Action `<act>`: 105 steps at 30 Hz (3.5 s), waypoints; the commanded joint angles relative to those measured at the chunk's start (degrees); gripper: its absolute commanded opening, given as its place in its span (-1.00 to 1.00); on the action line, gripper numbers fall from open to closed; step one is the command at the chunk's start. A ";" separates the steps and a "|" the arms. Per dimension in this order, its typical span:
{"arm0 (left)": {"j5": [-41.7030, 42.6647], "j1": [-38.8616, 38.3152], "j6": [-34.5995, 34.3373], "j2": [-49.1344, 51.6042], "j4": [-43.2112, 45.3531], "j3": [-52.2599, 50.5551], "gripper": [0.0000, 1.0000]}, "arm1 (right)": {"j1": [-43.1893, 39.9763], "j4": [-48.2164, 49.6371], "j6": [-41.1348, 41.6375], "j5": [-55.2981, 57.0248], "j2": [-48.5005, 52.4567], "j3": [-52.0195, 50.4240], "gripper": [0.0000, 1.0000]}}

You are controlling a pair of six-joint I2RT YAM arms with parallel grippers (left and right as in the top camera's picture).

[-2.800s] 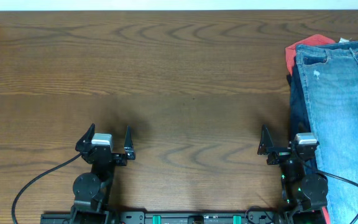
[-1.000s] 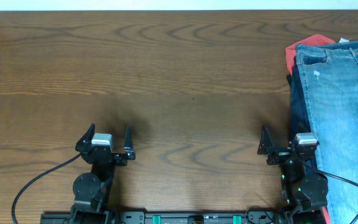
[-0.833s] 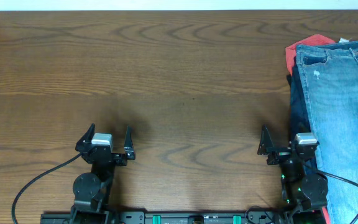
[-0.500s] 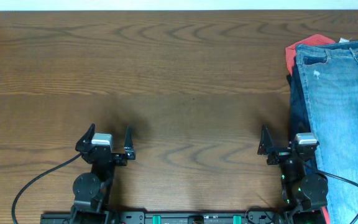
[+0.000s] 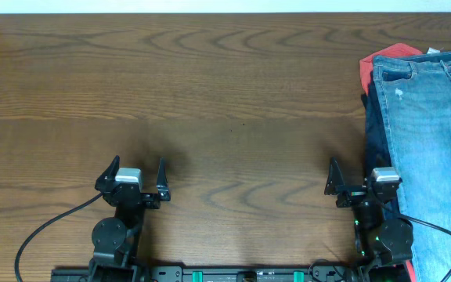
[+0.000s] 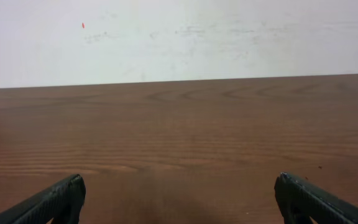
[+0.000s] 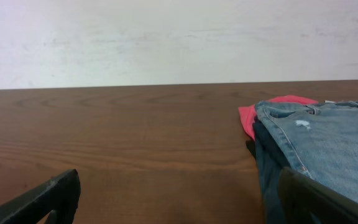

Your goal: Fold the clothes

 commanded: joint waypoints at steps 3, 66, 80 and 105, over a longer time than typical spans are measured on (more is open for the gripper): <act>-0.87 0.24 -0.50 -0.37 -2.38 -0.98 0.96 | -0.20 -0.04 -0.55 -0.20 -0.20 -0.22 0.98; 16.33 0.24 -3.96 59.91 -58.49 77.35 0.96 | -0.20 -65.35 3.72 -13.55 76.59 80.83 0.99; 20.17 0.24 -4.63 65.72 -61.48 79.38 0.96 | -15.47 -45.48 14.36 -0.63 92.87 81.44 0.51; 20.15 0.24 -4.61 66.01 -61.27 79.38 0.96 | -22.34 -41.86 9.11 2.47 114.01 81.42 0.05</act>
